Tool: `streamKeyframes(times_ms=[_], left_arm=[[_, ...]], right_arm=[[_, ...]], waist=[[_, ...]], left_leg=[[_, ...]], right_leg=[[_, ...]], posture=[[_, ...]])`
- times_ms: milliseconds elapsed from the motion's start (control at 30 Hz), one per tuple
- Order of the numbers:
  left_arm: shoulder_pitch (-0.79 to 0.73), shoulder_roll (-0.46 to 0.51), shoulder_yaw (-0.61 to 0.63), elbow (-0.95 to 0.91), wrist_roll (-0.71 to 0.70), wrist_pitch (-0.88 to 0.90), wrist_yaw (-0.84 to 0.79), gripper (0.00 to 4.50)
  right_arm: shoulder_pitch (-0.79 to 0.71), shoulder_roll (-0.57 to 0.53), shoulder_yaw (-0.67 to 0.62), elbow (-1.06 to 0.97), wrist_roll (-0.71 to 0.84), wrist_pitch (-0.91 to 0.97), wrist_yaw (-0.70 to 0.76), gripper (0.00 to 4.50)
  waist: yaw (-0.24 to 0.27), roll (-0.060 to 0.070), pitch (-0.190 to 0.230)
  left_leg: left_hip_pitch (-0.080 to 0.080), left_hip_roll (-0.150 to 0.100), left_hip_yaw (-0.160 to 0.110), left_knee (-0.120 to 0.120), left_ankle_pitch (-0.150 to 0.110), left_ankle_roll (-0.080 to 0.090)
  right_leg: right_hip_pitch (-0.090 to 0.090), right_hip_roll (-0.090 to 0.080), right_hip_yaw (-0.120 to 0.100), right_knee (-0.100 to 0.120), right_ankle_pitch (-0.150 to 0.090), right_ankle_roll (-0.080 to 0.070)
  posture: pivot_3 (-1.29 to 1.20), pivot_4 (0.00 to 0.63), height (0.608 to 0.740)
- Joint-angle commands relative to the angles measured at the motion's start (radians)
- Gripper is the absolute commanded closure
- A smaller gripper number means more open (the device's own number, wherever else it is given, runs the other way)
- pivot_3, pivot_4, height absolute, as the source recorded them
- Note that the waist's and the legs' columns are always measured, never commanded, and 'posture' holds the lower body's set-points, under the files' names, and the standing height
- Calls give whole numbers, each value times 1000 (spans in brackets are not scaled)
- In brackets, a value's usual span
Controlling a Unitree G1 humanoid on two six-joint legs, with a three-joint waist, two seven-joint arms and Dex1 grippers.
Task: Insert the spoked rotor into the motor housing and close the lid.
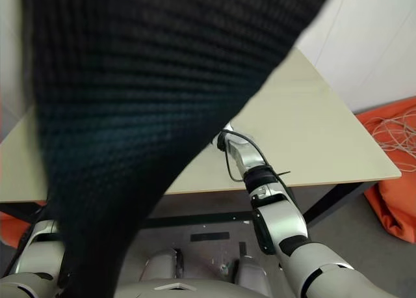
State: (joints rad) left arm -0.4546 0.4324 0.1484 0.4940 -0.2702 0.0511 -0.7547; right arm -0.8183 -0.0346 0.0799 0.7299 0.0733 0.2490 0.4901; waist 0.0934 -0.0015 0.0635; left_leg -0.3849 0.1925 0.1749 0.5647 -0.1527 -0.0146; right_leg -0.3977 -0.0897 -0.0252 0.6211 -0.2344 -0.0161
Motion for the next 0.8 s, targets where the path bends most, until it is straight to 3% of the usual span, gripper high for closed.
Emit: streamKeyframes(times_ms=[33, 433, 800], left_arm=[[-15, 13, 14, -37, -7, -16, 3, 79], [0, 19, 19, -51, -8, -12, 7, 79], [-9, 11, 10, -38, -4, -16, 5, 79]], right_arm=[[-19, 15, 0, -48, 11, 3, 11, 4480], [17, 29, 14, 33, -21, 13, -11, 4480], [-38, 10, -21, -74, 18, 34, 7, 4480]], waist=[[0, 0, 0], [2, 0, 0], [-2, 0, 0]], left_leg=[[0, 0, 0, 0, 0, 0], [1, 0, 0, 0, 0, 0], [0, 1, 0, 0, 0, 0]], right_leg=[[0, 0, 0, 0, 0, 0], [1, 0, 0, 0, 0, 0], [0, 1, 0, 0, 0, 0]], posture=[[0, 0, 740], [0, 0, 740], [0, 0, 740]])
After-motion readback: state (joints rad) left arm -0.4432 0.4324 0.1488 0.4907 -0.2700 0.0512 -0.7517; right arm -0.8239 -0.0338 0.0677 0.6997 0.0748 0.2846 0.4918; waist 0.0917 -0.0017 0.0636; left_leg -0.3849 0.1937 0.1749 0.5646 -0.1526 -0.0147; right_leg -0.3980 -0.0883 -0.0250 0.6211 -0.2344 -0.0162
